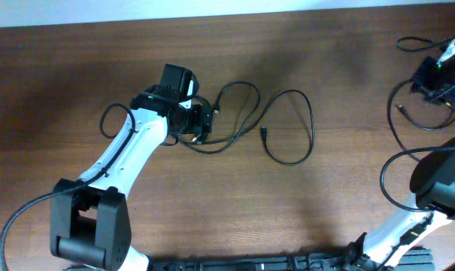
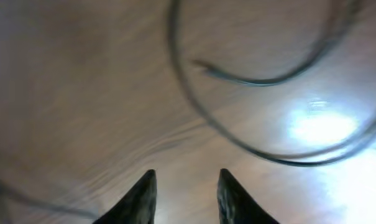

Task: Untangle cables
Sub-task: 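Reach the right gripper back and grasp another cable in the center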

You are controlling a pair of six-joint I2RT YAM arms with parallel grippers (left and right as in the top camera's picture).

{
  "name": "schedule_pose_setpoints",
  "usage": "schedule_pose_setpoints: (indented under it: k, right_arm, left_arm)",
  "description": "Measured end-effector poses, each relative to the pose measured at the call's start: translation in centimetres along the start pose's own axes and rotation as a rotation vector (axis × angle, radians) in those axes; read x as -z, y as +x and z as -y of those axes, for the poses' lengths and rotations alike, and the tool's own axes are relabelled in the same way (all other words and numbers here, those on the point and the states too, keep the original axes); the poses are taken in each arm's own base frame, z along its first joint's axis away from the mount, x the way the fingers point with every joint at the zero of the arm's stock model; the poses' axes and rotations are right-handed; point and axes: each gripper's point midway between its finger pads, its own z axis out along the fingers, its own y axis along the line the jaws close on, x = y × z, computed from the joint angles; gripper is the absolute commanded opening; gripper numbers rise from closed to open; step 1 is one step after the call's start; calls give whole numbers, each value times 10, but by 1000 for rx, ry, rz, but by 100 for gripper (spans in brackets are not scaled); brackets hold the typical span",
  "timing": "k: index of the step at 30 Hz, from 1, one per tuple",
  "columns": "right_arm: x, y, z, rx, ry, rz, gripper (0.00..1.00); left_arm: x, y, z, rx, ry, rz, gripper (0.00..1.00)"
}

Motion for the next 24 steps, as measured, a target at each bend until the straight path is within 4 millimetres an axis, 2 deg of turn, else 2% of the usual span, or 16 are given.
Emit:
schedule_pose_setpoints:
  k: [2, 3, 4, 7, 12, 15, 20, 24]
  right_arm:
    - [1, 13, -40, 125, -173, -45, 47]
    - [2, 24, -69, 233, -246, -65, 48]
    - [2, 32, -87, 305, -271, -73, 50]
    - [-5, 72, -155, 586, -267, -103, 53]
    - [-21, 147, -234, 873, -256, -173, 53]
    - [-45, 188, -265, 936, -249, -244, 53]
    - [-85, 241, -298, 950, -220, -322, 53]
    - [-104, 252, -302, 905, -194, -356, 53]
  left_arm:
    - [0, 0, -1, 0, -8, 3, 93]
    - [0, -1, -3, 0, -18, 6, 93]
    - [0, -1, -5, 0, -26, 8, 93]
    - [0, -2, -7, -3, -43, 12, 94]
    - [2, 0, -30, 12, -154, 9, 96]
    - [4, -4, -50, 78, -189, 20, 97]
    - [9, -3, -93, 238, -235, 8, 98]
    - [10, -3, -107, 279, -239, 6, 99]
